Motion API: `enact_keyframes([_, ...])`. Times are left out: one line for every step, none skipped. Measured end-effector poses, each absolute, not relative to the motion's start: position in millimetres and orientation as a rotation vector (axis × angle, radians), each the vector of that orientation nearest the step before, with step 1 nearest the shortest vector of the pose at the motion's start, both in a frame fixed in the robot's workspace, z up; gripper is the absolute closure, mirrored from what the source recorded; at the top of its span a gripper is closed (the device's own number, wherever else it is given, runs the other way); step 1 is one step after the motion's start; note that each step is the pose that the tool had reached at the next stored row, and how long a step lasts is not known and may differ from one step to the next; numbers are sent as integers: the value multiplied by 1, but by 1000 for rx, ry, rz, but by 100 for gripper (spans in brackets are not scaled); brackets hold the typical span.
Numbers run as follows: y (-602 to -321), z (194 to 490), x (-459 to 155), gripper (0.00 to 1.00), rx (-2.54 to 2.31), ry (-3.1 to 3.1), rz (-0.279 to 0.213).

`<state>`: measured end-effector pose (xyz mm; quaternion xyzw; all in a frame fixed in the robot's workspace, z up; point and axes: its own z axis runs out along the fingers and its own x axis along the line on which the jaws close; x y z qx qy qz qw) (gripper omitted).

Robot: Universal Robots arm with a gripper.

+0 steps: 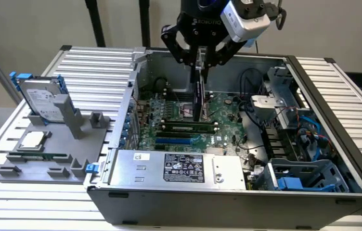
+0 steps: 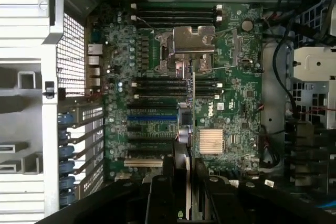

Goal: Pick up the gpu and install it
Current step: 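Pick up the gpu and move the gpu toward the slot, then insert the gpu into the slot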

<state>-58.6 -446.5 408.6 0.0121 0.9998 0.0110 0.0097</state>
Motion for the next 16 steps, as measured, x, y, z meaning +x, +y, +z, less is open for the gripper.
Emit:
enact_keyframes([-445, 407, -58, 100, 38, 3122, 35])
enact_keyframes([-445, 405, -58, 100, 38, 3122, 35])
enact_keyframes([-445, 405, -58, 100, 37, 3122, 35])
enact_keyframes([-445, 405, -58, 100, 38, 3122, 35])
enact_keyframes([-445, 405, -58, 100, 38, 3122, 35])
enact_keyframes([-445, 405, -58, 100, 38, 3122, 35])
enact_keyframes([-445, 405, -58, 100, 38, 3122, 35])
enact_keyframes([-445, 405, -58, 100, 38, 3122, 35])
enact_keyframes([-445, 405, -58, 100, 38, 3122, 35])
enact_keyframes([-445, 405, -58, 100, 38, 3122, 35])
enact_keyframes([-445, 405, -58, 100, 38, 3122, 35])
enact_keyframes([-445, 405, -58, 100, 38, 3122, 35])
enact_keyframes([-445, 405, -58, 100, 38, 3122, 35])
enact_keyframes([-445, 405, -58, 100, 38, 3122, 36])
enact_keyframes([-445, 405, -58, 100, 38, 3122, 36])
enact_keyframes([-445, 405, -58, 100, 38, 3122, 36])
